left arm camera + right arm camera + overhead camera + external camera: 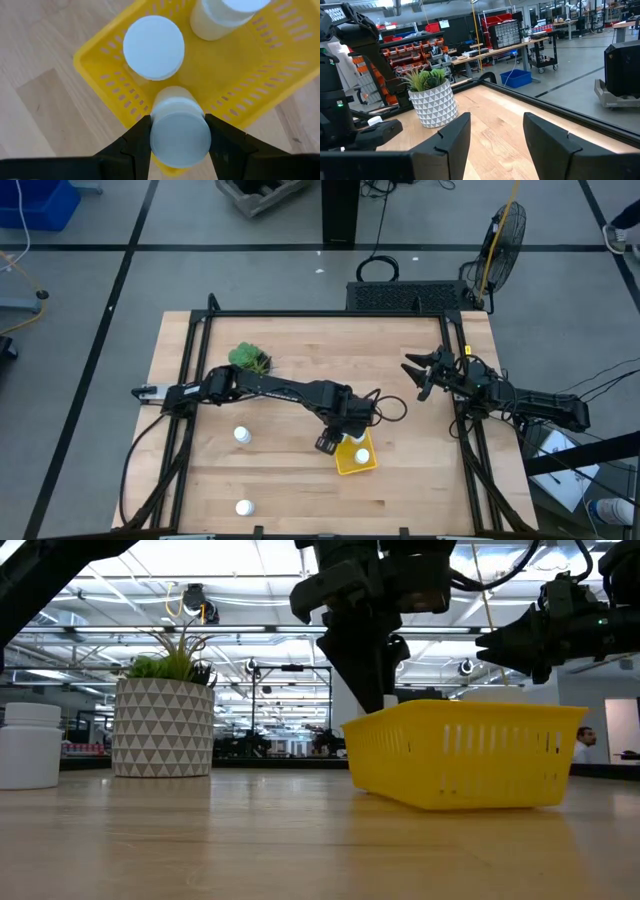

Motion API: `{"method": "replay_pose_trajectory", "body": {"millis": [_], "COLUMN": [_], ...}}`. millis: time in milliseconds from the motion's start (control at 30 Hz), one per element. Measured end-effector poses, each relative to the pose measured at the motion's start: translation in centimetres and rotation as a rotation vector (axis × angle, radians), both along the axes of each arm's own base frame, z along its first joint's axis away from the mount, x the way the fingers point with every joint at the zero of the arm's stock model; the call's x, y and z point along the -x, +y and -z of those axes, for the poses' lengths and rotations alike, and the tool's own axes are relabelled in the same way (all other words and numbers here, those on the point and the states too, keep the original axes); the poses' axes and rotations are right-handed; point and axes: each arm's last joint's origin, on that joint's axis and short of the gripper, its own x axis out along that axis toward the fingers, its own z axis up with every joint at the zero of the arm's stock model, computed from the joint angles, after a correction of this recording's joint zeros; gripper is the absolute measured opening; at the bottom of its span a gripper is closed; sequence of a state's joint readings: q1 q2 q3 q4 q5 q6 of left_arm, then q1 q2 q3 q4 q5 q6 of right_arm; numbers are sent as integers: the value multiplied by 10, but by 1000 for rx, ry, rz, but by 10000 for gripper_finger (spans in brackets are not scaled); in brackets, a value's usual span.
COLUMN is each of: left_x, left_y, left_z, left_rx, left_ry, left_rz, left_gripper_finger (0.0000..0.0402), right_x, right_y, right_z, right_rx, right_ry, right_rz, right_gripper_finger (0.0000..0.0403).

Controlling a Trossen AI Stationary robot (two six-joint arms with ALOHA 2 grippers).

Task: Pick and place pill bottles into a basket
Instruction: Put the top pill bottle into the basket

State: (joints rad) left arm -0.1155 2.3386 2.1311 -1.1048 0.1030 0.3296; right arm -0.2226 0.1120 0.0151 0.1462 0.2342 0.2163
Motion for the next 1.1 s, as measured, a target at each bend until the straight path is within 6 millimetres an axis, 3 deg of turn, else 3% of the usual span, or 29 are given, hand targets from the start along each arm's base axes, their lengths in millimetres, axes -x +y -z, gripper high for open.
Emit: {"method": "replay_pose_trajectory", "body": {"millis": [167,400,567,867,1100], "left_x": [1,1,-1,10,50], "left_y": [-5,-15,-18,-10,0], "left_z": [0,0,-5,-43,-59], "left_rx": [-1,-5,1,-129,-198], "left_ry": [-1,-18,-60,-138,143], "left_rz": [14,62,59,-50,-221], "left_gripper_finger": [173,322,378,394,394], "right_x": [0,0,0,0,0], "right_y": [0,0,0,0,0], "right_z": [0,0,0,0,0], "right_rx": [0,0,0,0,0], "right_ry": [0,0,0,-1,-1], "right_rz": [0,0,0,0,0], "right_gripper_finger": [177,175,175,175,176]}}
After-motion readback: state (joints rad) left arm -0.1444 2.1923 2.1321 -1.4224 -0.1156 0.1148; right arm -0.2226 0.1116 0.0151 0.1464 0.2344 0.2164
